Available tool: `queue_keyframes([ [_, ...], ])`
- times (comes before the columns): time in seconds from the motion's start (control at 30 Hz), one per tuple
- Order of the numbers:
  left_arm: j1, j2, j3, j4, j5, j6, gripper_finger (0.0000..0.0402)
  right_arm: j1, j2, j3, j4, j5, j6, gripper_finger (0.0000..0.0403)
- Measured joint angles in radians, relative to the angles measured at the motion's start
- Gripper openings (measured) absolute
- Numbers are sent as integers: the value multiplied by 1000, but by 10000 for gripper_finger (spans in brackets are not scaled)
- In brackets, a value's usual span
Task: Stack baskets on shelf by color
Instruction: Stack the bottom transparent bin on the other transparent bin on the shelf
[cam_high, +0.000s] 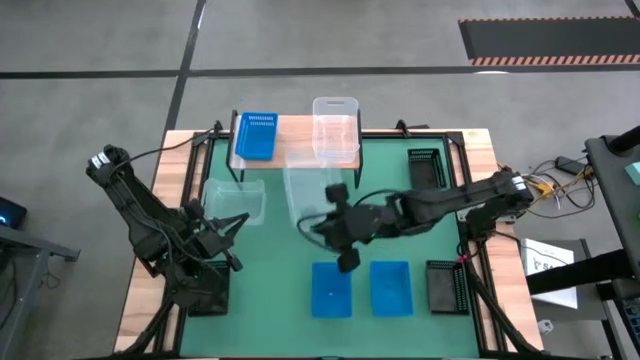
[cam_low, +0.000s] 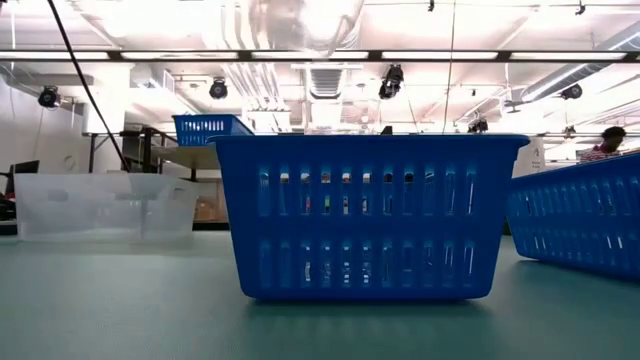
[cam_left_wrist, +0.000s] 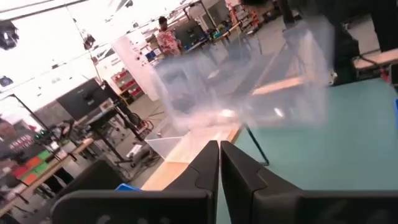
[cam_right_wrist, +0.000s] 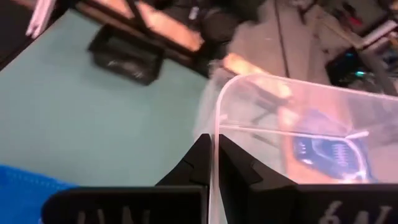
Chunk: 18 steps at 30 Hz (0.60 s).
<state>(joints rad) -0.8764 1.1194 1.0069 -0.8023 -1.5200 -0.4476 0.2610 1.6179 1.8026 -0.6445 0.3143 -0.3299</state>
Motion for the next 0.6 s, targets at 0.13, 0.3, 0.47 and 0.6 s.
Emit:
queue_keyframes([
  [0.13, 0, -2, 0, 0, 1, 13, 0, -81, 14, 167, -163, -7, 45, 9],
  [0.3, 0, 4, 0, 0, 2, 13, 0, -207, 59, 336, -354, -24, 31, 8],
  [0.47, 0, 6, -1, 1, 5, 18, 0, -365, 81, 417, -421, -181, 23, 8],
  [0.6, 0, 6, -1, 1, 5, 18, 0, -467, 86, 419, -423, -265, 22, 8],
])
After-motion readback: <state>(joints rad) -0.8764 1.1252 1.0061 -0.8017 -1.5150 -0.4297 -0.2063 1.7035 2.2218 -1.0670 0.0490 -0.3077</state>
